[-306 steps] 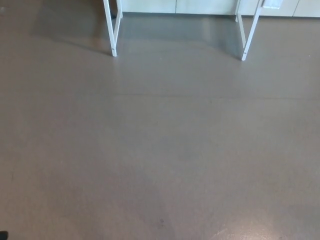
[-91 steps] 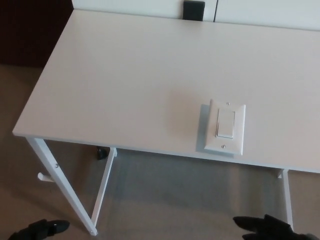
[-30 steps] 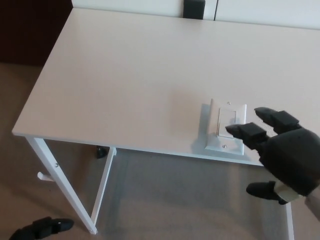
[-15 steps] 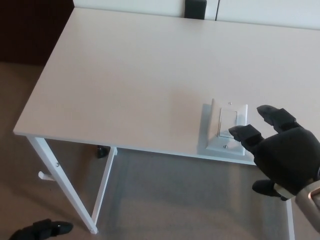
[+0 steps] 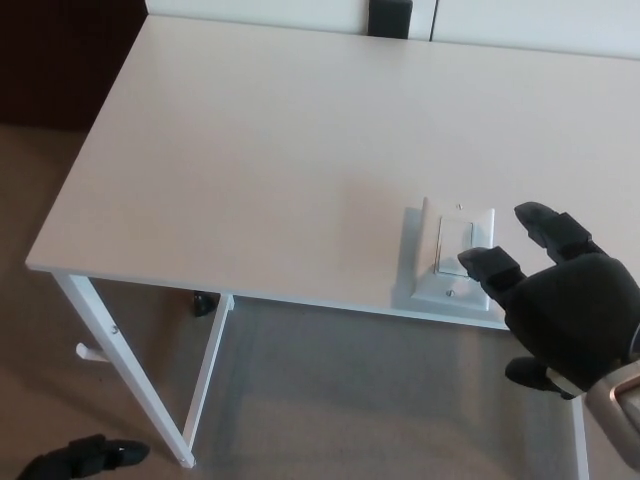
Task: The robot walk towards a table in front and then clicks the light switch button using the right hand's index finger
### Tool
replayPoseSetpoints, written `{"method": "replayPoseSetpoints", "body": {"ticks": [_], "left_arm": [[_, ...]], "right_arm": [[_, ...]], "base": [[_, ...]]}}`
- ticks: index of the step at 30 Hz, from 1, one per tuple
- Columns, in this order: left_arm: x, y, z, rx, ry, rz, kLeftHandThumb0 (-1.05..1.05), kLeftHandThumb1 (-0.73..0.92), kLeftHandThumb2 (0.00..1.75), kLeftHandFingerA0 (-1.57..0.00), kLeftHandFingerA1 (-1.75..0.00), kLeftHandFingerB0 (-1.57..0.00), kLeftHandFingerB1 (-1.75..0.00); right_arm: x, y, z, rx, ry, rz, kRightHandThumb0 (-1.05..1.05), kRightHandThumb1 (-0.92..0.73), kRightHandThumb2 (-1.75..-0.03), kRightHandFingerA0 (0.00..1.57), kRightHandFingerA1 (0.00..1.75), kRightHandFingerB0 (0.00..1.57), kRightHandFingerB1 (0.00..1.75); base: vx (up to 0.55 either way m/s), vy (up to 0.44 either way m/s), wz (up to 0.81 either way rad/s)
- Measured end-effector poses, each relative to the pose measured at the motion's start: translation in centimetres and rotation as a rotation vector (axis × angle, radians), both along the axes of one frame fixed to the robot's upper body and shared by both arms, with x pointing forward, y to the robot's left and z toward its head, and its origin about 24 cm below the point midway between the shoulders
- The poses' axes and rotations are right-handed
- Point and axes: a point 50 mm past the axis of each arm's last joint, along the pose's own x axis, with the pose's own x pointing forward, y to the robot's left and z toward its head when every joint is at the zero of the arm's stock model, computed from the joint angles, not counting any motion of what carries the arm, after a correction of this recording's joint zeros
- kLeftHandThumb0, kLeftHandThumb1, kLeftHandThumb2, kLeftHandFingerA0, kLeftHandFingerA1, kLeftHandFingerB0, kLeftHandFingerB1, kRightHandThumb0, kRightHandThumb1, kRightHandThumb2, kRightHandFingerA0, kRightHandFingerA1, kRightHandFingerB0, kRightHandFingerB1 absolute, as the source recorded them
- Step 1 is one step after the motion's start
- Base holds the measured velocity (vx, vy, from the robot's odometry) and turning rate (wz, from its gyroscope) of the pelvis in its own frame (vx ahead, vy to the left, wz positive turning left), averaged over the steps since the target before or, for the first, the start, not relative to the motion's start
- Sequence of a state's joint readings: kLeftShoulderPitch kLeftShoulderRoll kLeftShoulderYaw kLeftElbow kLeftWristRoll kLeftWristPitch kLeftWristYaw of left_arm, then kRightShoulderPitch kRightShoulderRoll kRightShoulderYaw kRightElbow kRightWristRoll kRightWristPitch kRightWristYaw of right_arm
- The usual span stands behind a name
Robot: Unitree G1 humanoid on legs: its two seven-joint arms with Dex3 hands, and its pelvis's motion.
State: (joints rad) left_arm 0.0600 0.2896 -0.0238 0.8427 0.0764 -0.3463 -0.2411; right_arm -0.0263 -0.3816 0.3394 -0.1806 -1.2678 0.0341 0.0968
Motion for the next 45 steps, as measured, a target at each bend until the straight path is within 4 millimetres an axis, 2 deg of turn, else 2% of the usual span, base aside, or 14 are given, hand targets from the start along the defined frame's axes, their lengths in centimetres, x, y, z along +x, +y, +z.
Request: {"method": "replayPoseSetpoints", "body": {"ticks": [2,3,4,5,12,17,29,31,35,37,38,39,40,45], "left_arm": [[0.0,0.0,0.1,0.002,-0.002,-0.001,-0.3,0.26,0.49,-0.65,-0.46,-0.55,-0.42],[0.0,0.1,0.1,0.003,-0.003,-0.002,-0.29,0.26,0.49,-0.65,-0.46,-0.55,-0.42],[0.1,0.1,0.1,0.003,-0.003,-0.002,-0.29,0.26,0.49,-0.65,-0.46,-0.55,-0.42],[0.1,0.1,0.1,0.004,-0.004,-0.002,-0.29,0.26,0.48,-0.66,-0.47,-0.55,-0.42],[0.1,0.1,0.2,0.009,-0.008,-0.007,-0.29,0.26,0.48,-0.66,-0.47,-0.56,-0.43],[0.2,0.1,0.2,0.011,-0.009,-0.009,-0.29,0.26,0.48,-0.67,-0.47,-0.56,-0.43],[0.2,0.2,0.3,0.019,-0.009,-0.015,-0.3,0.26,0.49,-0.66,-0.46,-0.56,-0.42],[0.2,0.2,0.3,0.02,-0.008,-0.017,-0.31,0.26,0.49,-0.66,-0.47,-0.56,-0.42],[0.3,0.2,0.4,0.024,-0.011,-0.023,-0.31,0.26,0.49,-0.66,-0.47,-0.56,-0.42],[0.3,0.1,0.4,0.026,-0.013,-0.026,-0.31,0.26,0.49,-0.66,-0.47,-0.56,-0.42],[0.3,0.2,0.4,0.027,-0.013,-0.026,-0.32,0.26,0.49,-0.67,-0.47,-0.56,-0.43],[0.3,0.2,0.4,0.027,-0.013,-0.027,-0.32,0.26,0.49,-0.67,-0.47,-0.56,-0.43],[0.3,0.2,0.4,0.027,-0.013,-0.027,-0.31,0.26,0.49,-0.68,-0.47,-0.56,-0.43],[0.4,0.2,0.5,0.028,-0.017,-0.028,-0.31,0.26,0.49,-0.67,-0.47,-0.56,-0.43]], "right_arm": [[0.0,0.1,-0.2,-0.004,0.007,0.002,-0.66,-0.48,-0.56,0.07,0.26,0.26,0.3],[0.0,0.0,-0.4,-0.008,0.014,0.001,-0.69,-0.42,-0.75,0.06,0.26,0.2,0.39],[0.1,0.0,-0.5,-0.011,0.019,0.0,-0.68,-0.42,-0.77,0.04,0.24,0.2,0.41],[0.1,0.1,-0.6,-0.013,0.022,-0.001,-0.68,-0.42,-0.75,0.06,0.25,0.16,0.38],[0.6,0.2,-0.8,-0.024,0.03,-0.005,-0.68,-0.41,-0.75,0.06,0.26,0.2,0.4],[0.9,0.4,-0.6,-0.027,0.023,0.001,-0.67,-0.4,-0.75,0.07,0.2,0.21,0.4],[0.6,0.9,-0.7,-0.021,0.036,0.013,-0.67,-0.41,-0.75,0.05,0.24,0.16,0.38],[0.5,0.9,-0.8,-0.019,0.044,0.016,-0.69,-0.42,-0.77,0.04,0.24,0.2,0.41],[0.3,1.0,-1.0,-0.021,0.057,0.017,-0.66,-0.41,-0.75,0.05,0.24,0.18,0.39],[0.2,1.0,-1.2,-0.025,0.066,0.017,-0.66,-0.41,-0.77,0.03,0.23,0.25,0.42],[0.2,1.0,-1.3,-0.026,0.07,0.016,-0.64,-0.49,-0.56,0.06,0.25,0.3,0.31],[0.2,1.0,-1.4,-0.027,0.073,0.016,-0.64,-0.49,-0.56,0.06,0.25,0.3,0.31],[0.2,1.1,-1.4,-0.028,0.075,0.017,-0.68,-0.42,-0.76,0.04,0.26,0.25,0.41],[0.2,1.1,-1.5,-0.033,0.084,0.014,-0.68,-0.43,-0.76,0.04,0.27,0.27,0.41]], "base": [[0.0,0.0,0.0],[0.0,0.0,0.0],[0.0,0.0,0.0],[0.0,0.0,0.0],[0.0,0.0,0.0],[0.0,0.0,0.0],[0.0,0.0,0.0],[0.0,0.0,0.0],[0.0,0.0,0.0],[0.0,0.0,0.0],[0.0,0.0,0.0],[0.0,0.0,0.0],[0.0,0.0,0.0],[0.0,0.0,0.0]]}}
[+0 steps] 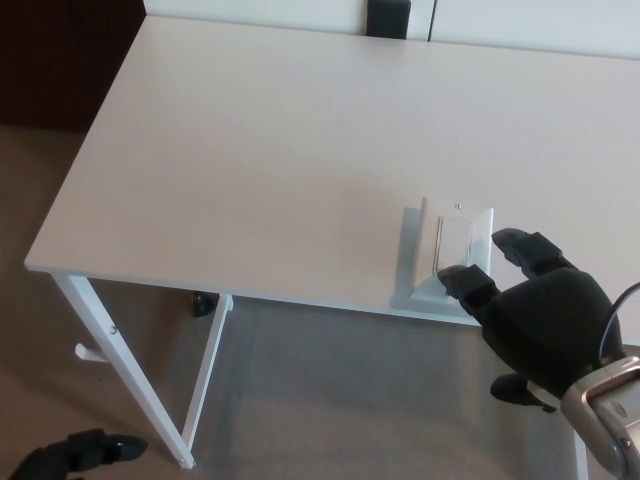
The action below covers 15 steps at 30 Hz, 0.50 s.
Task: The robot walk towards a table in front and then clicks the light switch button using the right hand's index finger
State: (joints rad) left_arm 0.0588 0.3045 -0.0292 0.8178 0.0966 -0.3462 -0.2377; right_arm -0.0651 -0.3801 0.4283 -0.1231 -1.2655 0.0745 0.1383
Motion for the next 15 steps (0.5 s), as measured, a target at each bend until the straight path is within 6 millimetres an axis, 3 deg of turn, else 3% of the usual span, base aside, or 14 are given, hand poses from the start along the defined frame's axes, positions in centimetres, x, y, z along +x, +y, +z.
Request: {"method": "replayPoseSetpoints", "body": {"ticks": [15], "left_arm": [[0.15,0.0,0.17,0.001,-0.009,-0.003,-0.31,0.26,0.49,-0.67,-0.47,-0.56,-0.43]], "right_arm": [[0.01,-0.11,-0.14,-0.007,0.015,-0.017,-0.7,-0.44,-0.78,0.04,0.28,0.24,0.41]], "base": [[0.0,0.0,0.0]]}}
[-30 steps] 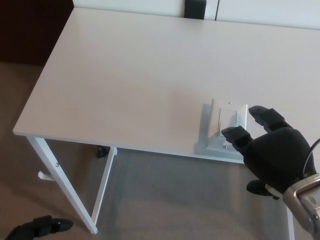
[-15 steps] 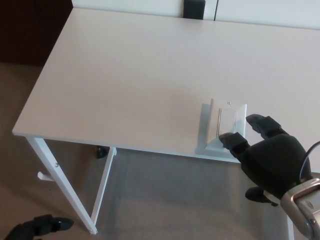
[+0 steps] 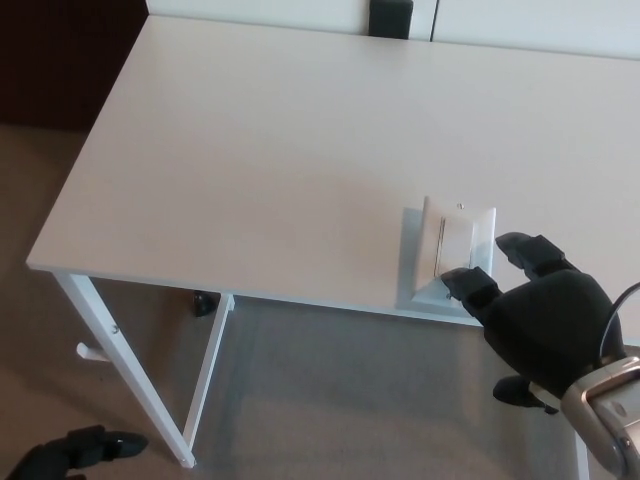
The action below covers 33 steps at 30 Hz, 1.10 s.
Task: The robot walk towards a table in front and then clicks the light switch button using the right hand's index finger
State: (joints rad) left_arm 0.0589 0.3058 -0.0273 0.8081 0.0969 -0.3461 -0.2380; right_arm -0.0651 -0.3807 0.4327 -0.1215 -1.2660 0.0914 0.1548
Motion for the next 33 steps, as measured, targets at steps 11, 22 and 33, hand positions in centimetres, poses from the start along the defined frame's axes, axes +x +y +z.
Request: {"method": "replayPoseSetpoints", "body": {"ticks": [11,22,33], "left_arm": [[0.1,0.0,0.1,0.002,-0.003,-0.002,-0.3,0.26,0.48,-0.67,-0.47,-0.57,-0.43],[-0.6,0.2,-0.3,0.003,0.024,0.008,-0.3,0.26,0.49,-0.66,-0.47,-0.57,-0.43],[-0.8,0.3,-0.6,0.004,0.037,0.015,-0.3,0.25,0.49,-0.68,-0.47,-0.58,-0.43]], "right_arm": [[-2.3,0.8,5.2,0.148,-0.153,0.073,-0.75,-0.45,-0.81,0.05,0.24,0.19,0.41],[-8.6,-0.5,4.2,0.267,0.023,0.061,-0.61,-0.36,-0.67,0.13,0.44,0.32,0.42],[-10.2,-5.2,-4.3,0.208,0.414,-0.139,-0.6,-0.43,-0.76,0.02,0.29,0.12,0.37]], "base": [[0.0,0.0,0.0],[0.0,0.0,0.0],[0.0,0.0,0.0]]}}
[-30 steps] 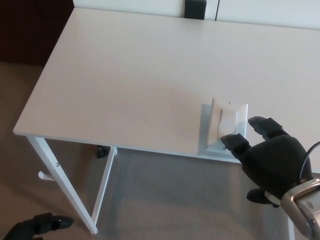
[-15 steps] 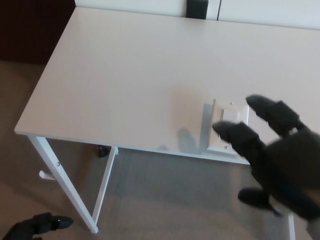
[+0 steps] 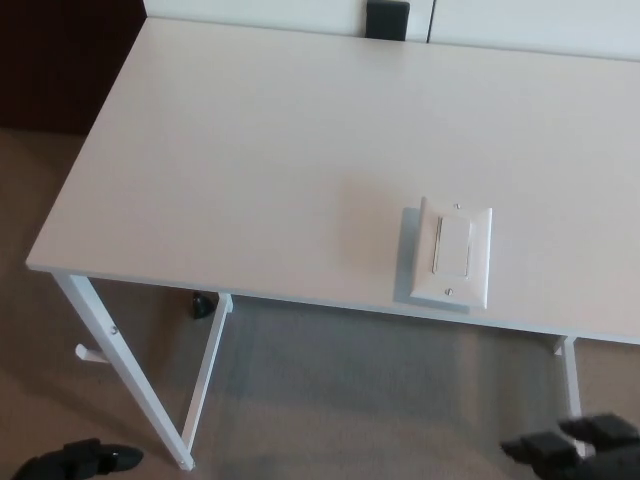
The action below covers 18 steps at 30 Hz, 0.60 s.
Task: The robot walk towards a table in front and then clicks the light switch button using the right hand's index finger
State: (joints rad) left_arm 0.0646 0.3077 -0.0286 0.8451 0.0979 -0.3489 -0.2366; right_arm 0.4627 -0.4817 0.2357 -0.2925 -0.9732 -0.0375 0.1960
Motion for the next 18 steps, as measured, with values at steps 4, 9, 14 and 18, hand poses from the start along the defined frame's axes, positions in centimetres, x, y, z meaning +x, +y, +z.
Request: {"method": "replayPoseSetpoints", "body": {"ticks": [4,9,14,18], "left_arm": [[0.1,-0.1,0.0,-0.001,-0.003,0.001,-0.27,0.26,0.48,-0.67,-0.47,-0.58,-0.43],[0.1,-0.1,0.0,-0.002,-0.004,0.0,-0.27,0.25,0.48,-0.68,-0.47,-0.59,-0.43],[0.1,-0.2,0.0,-0.004,-0.006,-0.001,-0.26,0.26,0.48,-0.68,-0.47,-0.58,-0.43],[0.2,-0.2,0.1,-0.004,-0.009,-0.004,-0.27,0.26,0.48,-0.68,-0.47,-0.57,-0.43]], "right_arm": [[0.4,-1.3,-2.2,-0.02,0.116,-0.049,-0.56,-0.6,-0.61,0.05,0.26,0.16,0.3],[1.1,-2.9,-4.1,0.002,0.245,-0.143,-0.57,-0.63,-0.62,0.05,0.25,0.13,0.28],[1.4,-3.7,-4.7,0.078,0.304,-0.228,-0.6,-0.66,-0.63,0.06,0.27,0.14,0.29],[1.4,-4.2,-5.1,0.141,0.345,-0.281,-0.59,-0.65,-0.63,0.06,0.26,0.13,0.29]], "base": [[0.0,0.0,0.0],[0.0,0.0,0.0],[0.0,0.0,0.0],[0.0,0.0,0.0]]}}
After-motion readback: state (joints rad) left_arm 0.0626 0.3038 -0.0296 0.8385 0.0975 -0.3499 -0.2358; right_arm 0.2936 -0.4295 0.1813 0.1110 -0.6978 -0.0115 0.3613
